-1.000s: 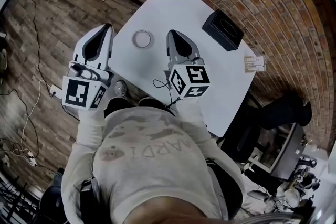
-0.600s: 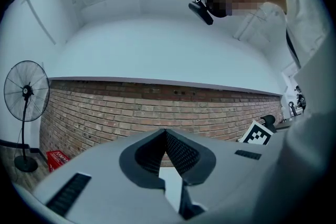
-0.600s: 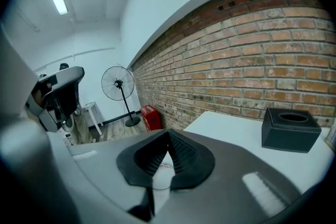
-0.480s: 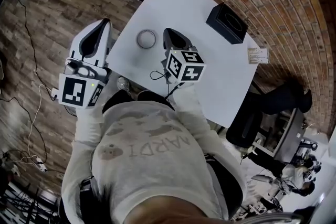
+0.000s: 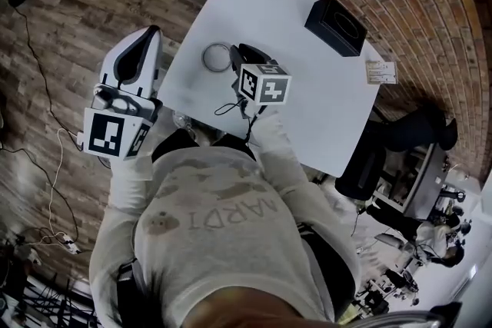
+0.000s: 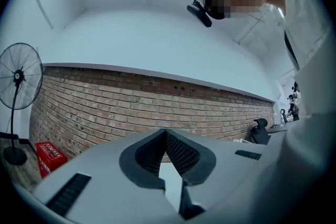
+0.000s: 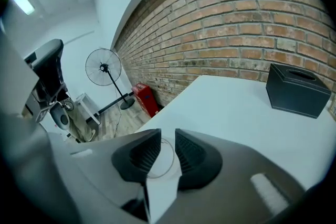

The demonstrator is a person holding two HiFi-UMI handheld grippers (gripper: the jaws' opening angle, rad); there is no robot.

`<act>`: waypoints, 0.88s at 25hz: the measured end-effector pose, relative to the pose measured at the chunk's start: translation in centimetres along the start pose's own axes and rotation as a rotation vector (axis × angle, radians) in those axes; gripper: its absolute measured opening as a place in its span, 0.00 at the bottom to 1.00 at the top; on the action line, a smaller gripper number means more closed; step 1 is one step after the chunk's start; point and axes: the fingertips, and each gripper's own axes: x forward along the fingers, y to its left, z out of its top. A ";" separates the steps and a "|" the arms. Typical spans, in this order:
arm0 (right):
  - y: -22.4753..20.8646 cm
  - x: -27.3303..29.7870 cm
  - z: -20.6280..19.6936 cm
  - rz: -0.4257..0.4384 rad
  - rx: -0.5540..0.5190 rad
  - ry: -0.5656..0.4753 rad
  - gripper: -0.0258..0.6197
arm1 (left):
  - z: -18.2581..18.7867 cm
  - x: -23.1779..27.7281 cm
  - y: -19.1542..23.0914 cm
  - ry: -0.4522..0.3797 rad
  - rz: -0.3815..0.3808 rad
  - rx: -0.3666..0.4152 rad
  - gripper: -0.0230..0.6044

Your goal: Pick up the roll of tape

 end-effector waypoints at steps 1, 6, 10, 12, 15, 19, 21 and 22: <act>-0.2 0.5 -0.4 -0.010 -0.004 0.021 0.18 | -0.2 0.2 0.2 0.003 -0.006 -0.003 0.05; -1.1 2.5 -2.7 -0.062 -0.024 0.123 0.22 | -0.9 1.1 0.9 0.018 -0.033 -0.015 0.05; -1.5 3.7 -3.8 -0.098 -0.036 0.177 0.22 | -1.5 1.5 1.6 0.027 -0.042 -0.026 0.05; -1.6 4.3 -4.2 -0.107 -0.045 0.195 0.22 | -1.7 1.7 1.9 0.033 -0.045 -0.029 0.05; -1.7 4.9 -4.9 -0.120 -0.058 0.225 0.22 | -2.1 1.9 2.1 0.039 -0.047 -0.034 0.05; -1.8 5.2 -5.4 -0.150 -0.091 0.235 0.21 | -2.6 1.9 2.3 0.049 -0.050 -0.039 0.05; -1.8 5.3 -5.4 -0.155 -0.108 0.235 0.21 | -2.7 1.9 2.3 0.051 -0.050 -0.041 0.05; -1.8 5.3 -5.5 -0.154 -0.114 0.235 0.20 | -2.7 2.0 2.2 0.050 -0.050 -0.040 0.05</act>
